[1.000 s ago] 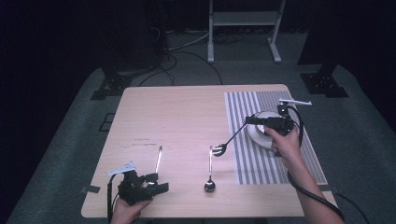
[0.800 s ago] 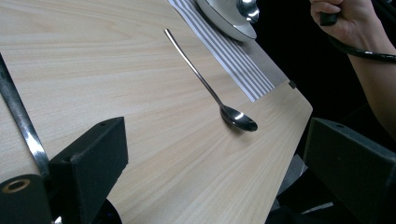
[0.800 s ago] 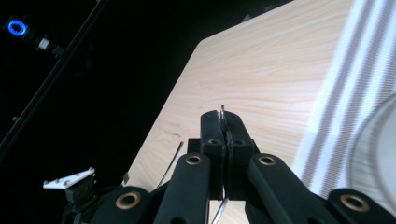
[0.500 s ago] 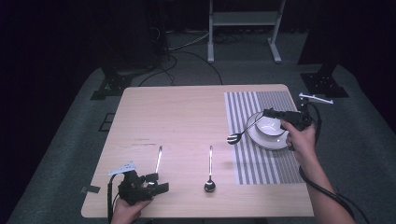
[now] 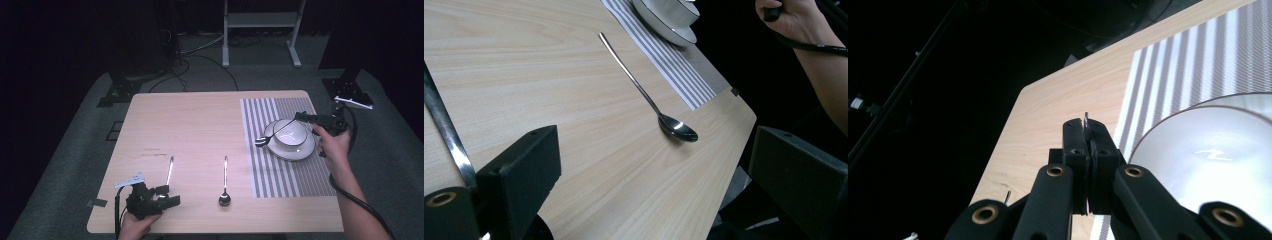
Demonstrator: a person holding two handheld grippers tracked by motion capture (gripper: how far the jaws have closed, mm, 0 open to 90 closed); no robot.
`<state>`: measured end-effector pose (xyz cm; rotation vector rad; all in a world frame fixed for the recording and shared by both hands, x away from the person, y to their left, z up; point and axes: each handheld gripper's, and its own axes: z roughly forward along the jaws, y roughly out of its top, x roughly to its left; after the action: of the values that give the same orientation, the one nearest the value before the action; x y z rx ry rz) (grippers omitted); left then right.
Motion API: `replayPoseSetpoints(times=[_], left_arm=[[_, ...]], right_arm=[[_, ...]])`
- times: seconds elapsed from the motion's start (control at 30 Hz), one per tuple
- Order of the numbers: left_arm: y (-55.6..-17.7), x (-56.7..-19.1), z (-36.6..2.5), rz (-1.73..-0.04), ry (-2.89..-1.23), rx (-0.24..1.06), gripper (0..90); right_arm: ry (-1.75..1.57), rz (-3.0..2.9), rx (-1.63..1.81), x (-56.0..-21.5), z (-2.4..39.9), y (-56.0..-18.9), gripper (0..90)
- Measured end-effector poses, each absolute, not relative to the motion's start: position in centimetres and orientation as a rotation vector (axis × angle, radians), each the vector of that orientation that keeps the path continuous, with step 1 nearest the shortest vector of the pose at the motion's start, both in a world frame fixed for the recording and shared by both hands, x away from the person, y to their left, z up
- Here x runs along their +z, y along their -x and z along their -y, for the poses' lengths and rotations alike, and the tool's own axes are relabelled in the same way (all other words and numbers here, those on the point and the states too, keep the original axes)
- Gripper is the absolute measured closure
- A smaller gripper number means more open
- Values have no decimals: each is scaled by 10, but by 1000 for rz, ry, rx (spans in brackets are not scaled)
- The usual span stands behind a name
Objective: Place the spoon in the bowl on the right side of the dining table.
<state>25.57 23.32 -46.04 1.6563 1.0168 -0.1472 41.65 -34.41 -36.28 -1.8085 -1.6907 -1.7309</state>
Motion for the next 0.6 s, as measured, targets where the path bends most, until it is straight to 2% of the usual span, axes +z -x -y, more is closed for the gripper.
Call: replayPoseSetpoints(times=[0.6], left_arm=[[-256,-461,-233,-1016,-1657,-151,50]], right_arm=[[1967,1601,-1759,-355,386,-415,886]])
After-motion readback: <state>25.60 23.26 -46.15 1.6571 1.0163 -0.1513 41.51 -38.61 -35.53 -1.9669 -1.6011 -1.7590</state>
